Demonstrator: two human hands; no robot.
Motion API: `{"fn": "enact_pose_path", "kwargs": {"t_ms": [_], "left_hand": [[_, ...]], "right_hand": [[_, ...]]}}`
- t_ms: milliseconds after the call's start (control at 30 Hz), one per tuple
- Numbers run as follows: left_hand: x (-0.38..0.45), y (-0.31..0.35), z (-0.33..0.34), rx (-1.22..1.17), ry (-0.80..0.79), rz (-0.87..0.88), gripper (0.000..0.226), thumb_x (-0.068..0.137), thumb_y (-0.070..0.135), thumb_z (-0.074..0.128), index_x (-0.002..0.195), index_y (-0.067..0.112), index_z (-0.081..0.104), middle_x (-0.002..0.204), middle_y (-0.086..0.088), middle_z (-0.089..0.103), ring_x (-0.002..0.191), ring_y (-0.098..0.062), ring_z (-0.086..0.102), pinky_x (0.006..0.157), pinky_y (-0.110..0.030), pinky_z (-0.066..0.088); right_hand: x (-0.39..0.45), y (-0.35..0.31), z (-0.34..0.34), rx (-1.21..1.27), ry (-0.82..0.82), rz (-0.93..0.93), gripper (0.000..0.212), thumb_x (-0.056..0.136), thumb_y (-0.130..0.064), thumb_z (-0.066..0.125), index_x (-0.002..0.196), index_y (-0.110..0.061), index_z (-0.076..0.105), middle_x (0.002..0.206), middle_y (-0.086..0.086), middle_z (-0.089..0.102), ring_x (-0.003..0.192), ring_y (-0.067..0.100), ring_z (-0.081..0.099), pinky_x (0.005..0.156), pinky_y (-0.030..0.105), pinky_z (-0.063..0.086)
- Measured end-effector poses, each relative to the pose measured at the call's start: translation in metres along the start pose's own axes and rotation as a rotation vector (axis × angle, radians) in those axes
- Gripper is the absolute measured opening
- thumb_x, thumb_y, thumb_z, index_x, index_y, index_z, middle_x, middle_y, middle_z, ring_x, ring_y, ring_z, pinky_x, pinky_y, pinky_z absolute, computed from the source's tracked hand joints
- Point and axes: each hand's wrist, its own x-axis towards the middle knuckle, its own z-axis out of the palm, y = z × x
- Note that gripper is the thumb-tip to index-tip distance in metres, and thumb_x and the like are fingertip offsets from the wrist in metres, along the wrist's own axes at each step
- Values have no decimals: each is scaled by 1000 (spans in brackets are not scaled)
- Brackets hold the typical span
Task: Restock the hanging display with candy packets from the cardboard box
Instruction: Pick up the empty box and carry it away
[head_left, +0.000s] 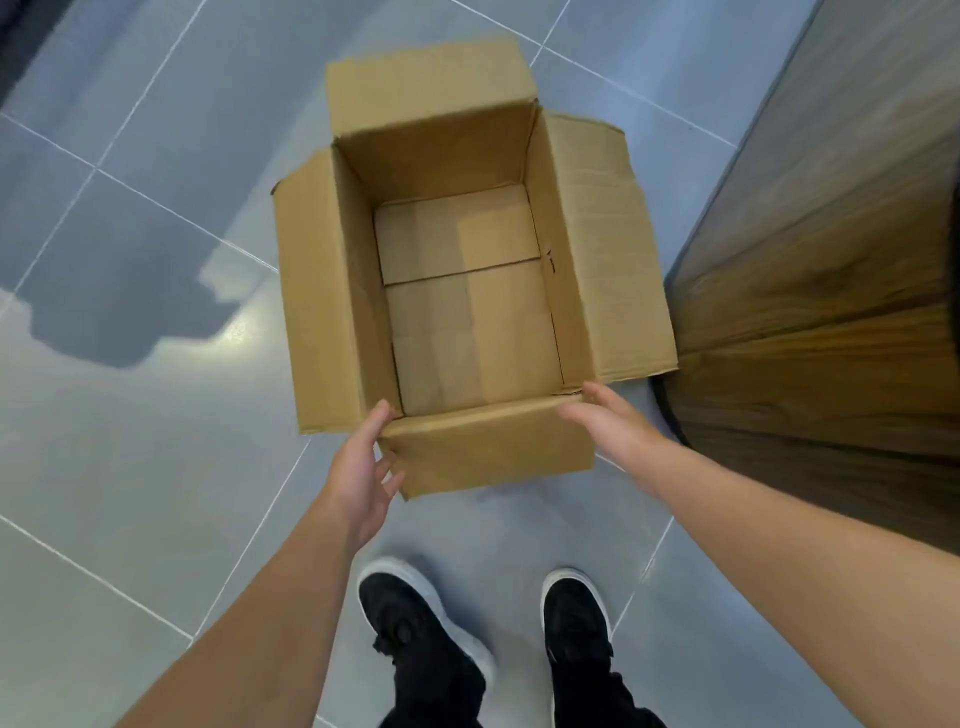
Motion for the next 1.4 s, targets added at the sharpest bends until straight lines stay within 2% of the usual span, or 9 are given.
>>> {"fn": "enact_pose_path", "kwargs": {"t_ms": [133, 367, 600, 800, 1000, 1133, 1200, 1300, 1400], "left_hand": [[29, 54, 25, 123, -66, 35, 58, 94, 44, 56, 145, 19, 43, 151, 7, 37, 144, -23, 28, 116, -42, 29], [89, 164, 100, 294, -263, 146, 44, 95, 33, 58, 138, 26, 49, 135, 10, 48, 140, -14, 33, 116, -40, 28], [93, 228, 129, 461, -337, 130, 58, 93, 35, 61, 147, 30, 38, 148, 4, 42, 138, -19, 38, 115, -47, 32], [97, 259, 141, 563, -345, 77, 67, 93, 39, 61, 151, 33, 28, 153, 5, 36, 140, -21, 34, 116, -45, 30], [144, 302, 176, 585, -169, 104, 75, 92, 36, 62, 154, 33, 20, 155, 5, 30, 143, -24, 30, 117, -45, 29], [167, 322, 202, 536, -87, 73, 71, 90, 35, 65, 151, 30, 29, 148, 6, 40, 139, -23, 35, 113, -43, 35], [168, 328, 219, 562, -89, 7, 67, 90, 34, 64, 149, 25, 33, 142, 7, 45, 137, -24, 38, 113, -42, 36], [165, 334, 246, 635, -132, -72, 27, 94, 31, 60, 119, 30, 48, 112, 16, 53, 133, -25, 43, 113, -40, 35], [166, 340, 278, 689, -207, -111, 28, 93, 32, 60, 119, 31, 48, 109, 18, 53, 134, -24, 42, 114, -41, 34]], "right_hand": [[16, -27, -9, 71, 53, 12, 71, 92, -42, 61, 154, -29, 29, 159, -7, 29, 145, 18, 30, 110, 33, 28], [57, -97, -32, 170, 268, 34, 74, 89, -42, 63, 154, -27, 30, 160, -4, 25, 143, 21, 32, 117, 39, 29], [61, -156, -30, 47, 310, -45, 72, 89, -29, 62, 153, -23, 29, 159, -4, 23, 142, 16, 29, 103, 24, 29], [79, -179, -20, -518, 310, -128, 77, 86, -32, 62, 153, -20, 26, 157, 0, 24, 144, 27, 22, 116, 37, 27], [138, -199, -40, -887, 330, -193, 42, 93, -39, 56, 133, -27, 53, 142, -6, 45, 141, 26, 23, 114, 37, 23], [159, -202, -63, -984, 239, -138, 30, 95, -47, 49, 114, -33, 67, 122, -15, 57, 136, 23, 29, 105, 36, 28], [163, -201, -76, -1033, 231, -90, 28, 97, -38, 50, 120, -33, 64, 125, -14, 58, 143, 26, 22, 109, 37, 24], [165, -212, -105, -997, 258, 9, 34, 94, -19, 50, 125, -29, 59, 131, -8, 57, 149, 27, 13, 116, 39, 18], [166, -233, -132, -956, 250, 132, 43, 85, -22, 57, 128, -23, 57, 135, -3, 55, 146, 28, 17, 114, 41, 25]]}}
